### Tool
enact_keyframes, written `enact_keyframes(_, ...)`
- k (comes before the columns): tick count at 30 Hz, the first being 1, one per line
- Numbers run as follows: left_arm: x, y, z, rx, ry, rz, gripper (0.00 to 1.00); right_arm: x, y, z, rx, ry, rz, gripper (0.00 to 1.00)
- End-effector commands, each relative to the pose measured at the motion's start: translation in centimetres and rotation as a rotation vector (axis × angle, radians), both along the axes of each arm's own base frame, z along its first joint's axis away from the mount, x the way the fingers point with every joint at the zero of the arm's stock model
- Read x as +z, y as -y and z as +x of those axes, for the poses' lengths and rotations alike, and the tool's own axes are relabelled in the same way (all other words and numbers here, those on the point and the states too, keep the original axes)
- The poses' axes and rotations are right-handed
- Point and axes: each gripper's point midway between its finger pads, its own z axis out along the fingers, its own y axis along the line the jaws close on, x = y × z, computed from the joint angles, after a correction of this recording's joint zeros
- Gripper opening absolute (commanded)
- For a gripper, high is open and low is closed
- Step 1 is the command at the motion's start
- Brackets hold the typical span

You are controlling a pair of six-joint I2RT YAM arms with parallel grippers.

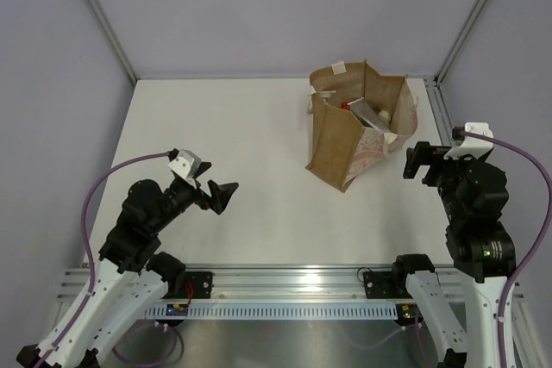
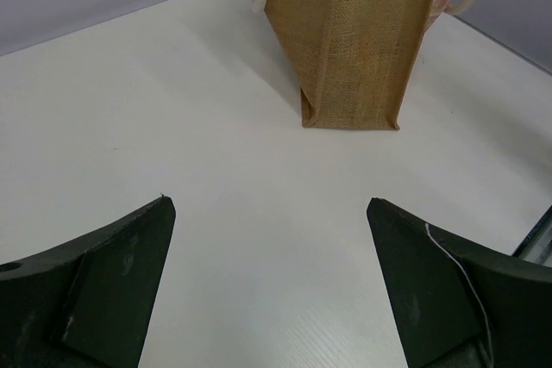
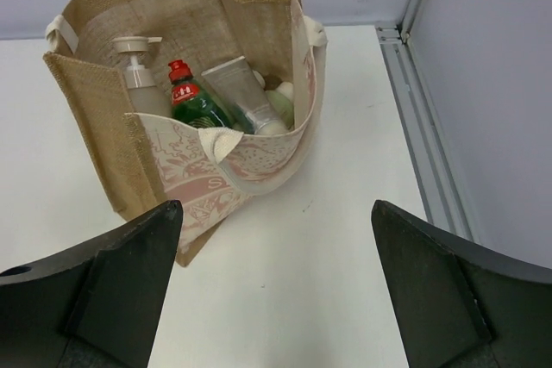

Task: Place the personal care products into the canvas bag

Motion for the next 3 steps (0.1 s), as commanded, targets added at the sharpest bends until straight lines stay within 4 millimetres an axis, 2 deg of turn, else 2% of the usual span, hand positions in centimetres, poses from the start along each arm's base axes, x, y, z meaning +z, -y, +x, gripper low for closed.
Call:
enact_keyframes(1,0.76,-0.25,0.59,0.022,0.045,-0.002,0.99,1.12,0.99,0.13,-0.051,0.04,-0.018,1.0)
enact_keyframes(3,0.73,-0.27,0.56,0.021,0.045,0.0,0.99,1.4,1.32,-0.03,-0.072,0.056,-0.016,0.99)
